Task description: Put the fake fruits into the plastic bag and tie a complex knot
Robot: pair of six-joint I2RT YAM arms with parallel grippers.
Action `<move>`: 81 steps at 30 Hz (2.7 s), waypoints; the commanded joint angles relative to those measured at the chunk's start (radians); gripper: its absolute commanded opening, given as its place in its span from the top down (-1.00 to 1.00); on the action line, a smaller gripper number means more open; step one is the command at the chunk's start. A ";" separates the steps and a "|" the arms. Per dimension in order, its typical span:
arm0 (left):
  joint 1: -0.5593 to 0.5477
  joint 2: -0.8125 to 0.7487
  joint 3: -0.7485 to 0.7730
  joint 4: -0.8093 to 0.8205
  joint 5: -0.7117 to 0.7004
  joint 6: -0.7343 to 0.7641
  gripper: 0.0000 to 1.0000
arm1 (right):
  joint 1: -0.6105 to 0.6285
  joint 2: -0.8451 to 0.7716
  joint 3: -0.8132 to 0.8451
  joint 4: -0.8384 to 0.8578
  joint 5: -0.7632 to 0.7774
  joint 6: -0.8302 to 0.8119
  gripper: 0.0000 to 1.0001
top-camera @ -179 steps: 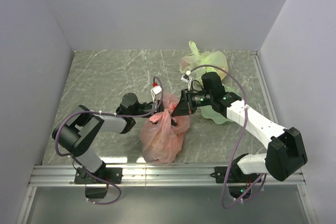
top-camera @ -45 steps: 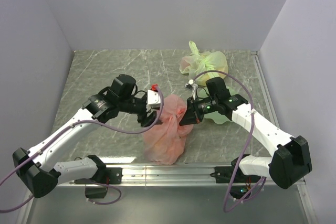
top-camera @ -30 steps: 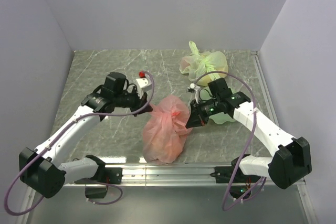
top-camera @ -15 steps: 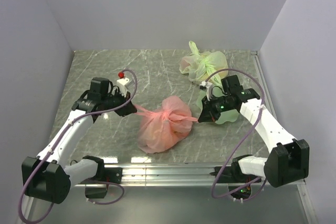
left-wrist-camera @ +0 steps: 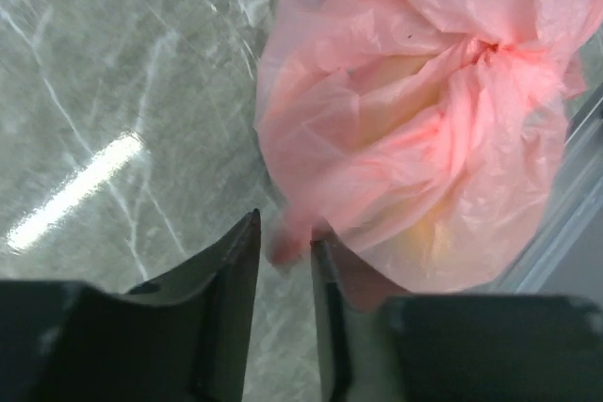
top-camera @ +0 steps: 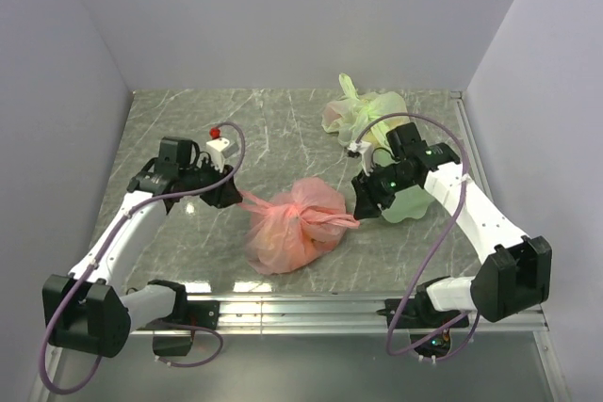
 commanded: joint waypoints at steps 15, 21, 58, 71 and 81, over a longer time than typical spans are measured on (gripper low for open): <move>0.006 -0.070 0.069 -0.007 0.130 0.071 -0.48 | 0.071 0.100 0.059 -0.081 -0.008 0.120 -0.74; -0.002 -0.071 0.052 0.014 0.105 0.056 -0.44 | 0.117 0.099 0.000 0.102 0.118 0.244 -0.19; -0.131 0.025 0.051 0.031 -0.204 0.257 -0.31 | 0.212 0.004 -0.125 0.260 0.322 0.255 0.19; -0.155 0.100 -0.044 0.296 -0.105 0.159 -0.09 | 0.225 0.050 -0.120 0.268 0.321 0.236 0.11; -0.149 0.115 -0.049 0.251 -0.236 0.127 0.99 | 0.231 0.016 -0.148 0.248 0.422 0.166 1.00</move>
